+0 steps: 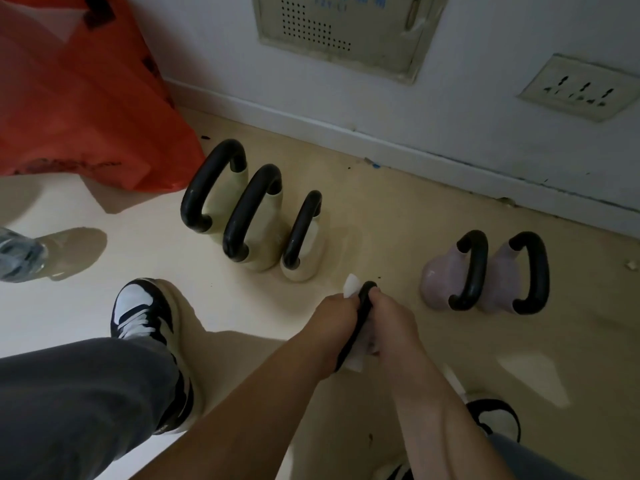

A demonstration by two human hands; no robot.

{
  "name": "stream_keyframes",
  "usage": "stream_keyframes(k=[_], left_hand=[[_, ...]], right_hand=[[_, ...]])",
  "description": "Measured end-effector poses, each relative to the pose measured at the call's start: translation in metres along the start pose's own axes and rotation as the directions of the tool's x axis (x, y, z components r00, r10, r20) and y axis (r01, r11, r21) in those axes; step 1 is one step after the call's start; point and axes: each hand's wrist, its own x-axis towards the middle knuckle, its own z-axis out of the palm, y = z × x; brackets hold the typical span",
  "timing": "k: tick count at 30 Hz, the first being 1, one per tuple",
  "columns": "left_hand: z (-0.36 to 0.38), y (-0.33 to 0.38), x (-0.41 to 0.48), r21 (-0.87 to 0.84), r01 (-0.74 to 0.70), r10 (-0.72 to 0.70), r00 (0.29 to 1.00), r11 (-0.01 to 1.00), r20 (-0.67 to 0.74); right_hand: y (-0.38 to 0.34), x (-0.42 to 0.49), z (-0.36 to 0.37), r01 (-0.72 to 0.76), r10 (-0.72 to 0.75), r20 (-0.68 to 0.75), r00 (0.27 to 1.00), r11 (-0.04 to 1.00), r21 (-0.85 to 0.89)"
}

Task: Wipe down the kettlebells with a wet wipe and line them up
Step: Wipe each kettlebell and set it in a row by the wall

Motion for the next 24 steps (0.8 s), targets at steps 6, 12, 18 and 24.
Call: stream_keyframes(k=[6, 12, 18, 24], left_hand=[[0.011, 0.035, 0.015, -0.057, -0.041, 0.037, 0.997, 0.998, -0.071], [0.019, 0.073, 0.036, 0.057, -0.124, 0.132, 0.977, 0.991, -0.167], [0.017, 0.097, 0.058, 0.151, -0.148, 0.179, 0.96, 0.977, -0.216], [0.012, 0.11, 0.067, 0.174, -0.154, 0.188, 0.961, 0.973, -0.203]], right_hand=[[-0.05, 0.004, -0.001, 0.002, -0.022, 0.16, 0.987, 0.992, 0.128], [-0.089, 0.019, 0.019, 0.094, -0.106, 0.1, 0.989, 0.988, 0.119], [-0.102, 0.033, 0.028, 0.128, -0.141, 0.151, 0.978, 0.987, 0.094], [-0.107, 0.037, 0.038, 0.179, -0.2, 0.163, 0.966, 0.975, 0.133]])
